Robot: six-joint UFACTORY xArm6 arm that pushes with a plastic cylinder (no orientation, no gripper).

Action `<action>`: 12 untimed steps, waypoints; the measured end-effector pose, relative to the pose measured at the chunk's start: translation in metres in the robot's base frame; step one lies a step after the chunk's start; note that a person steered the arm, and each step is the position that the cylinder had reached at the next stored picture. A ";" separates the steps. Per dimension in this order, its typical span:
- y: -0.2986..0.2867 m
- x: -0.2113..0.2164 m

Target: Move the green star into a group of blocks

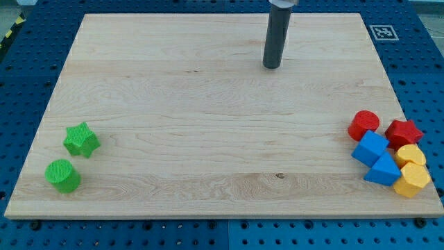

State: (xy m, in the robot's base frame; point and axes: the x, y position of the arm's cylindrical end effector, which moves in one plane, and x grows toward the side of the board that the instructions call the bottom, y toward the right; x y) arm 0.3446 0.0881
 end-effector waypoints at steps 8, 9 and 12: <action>-0.232 0.052; -0.279 0.079; -0.345 0.168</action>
State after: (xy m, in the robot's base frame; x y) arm 0.5123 -0.2573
